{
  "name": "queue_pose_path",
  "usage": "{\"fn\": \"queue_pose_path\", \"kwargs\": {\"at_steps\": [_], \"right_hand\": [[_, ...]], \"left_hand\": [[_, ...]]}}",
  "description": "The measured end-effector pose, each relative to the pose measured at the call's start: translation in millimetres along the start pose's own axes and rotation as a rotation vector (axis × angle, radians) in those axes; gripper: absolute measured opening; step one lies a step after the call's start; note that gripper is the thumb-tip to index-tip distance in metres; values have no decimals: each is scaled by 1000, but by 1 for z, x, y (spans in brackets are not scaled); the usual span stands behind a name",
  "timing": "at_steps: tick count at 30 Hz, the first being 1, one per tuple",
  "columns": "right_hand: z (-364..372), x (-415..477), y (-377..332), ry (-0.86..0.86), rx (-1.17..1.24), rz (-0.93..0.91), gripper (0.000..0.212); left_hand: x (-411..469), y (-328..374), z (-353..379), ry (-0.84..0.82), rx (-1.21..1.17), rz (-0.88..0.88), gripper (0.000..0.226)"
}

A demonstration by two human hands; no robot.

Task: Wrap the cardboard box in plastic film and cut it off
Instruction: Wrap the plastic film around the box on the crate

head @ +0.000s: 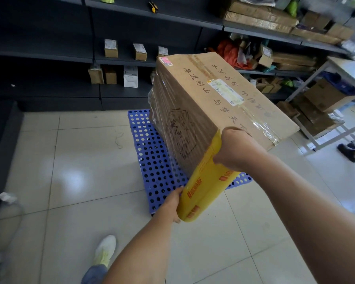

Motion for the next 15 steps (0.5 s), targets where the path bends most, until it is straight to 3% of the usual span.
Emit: {"fn": "queue_pose_path", "kwargs": {"at_steps": [3,6,8,15], "right_hand": [[-3,-1,2,69,-30,-9,18],[-9,-2,1,104,-64,-1,14],[-11,-3,3,118,-85,8,13],[-12,-14,7,105,-92,81,28]], "left_hand": [[1,1,3,5,-4,-1,67],[7,5,1,16,-46,30,40],[5,3,2,23,-88,21,35],[-5,1,16,-45,-58,77,40]]}}
Point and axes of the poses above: each hand's wrist, its own x-axis towards the middle knuckle, its own z-axis out of the palm, y = z × x, the point moved 9 cm from there along x, towards the middle knuckle, and after that the axes turned 4 degrees about z, right-handed, at the moved point
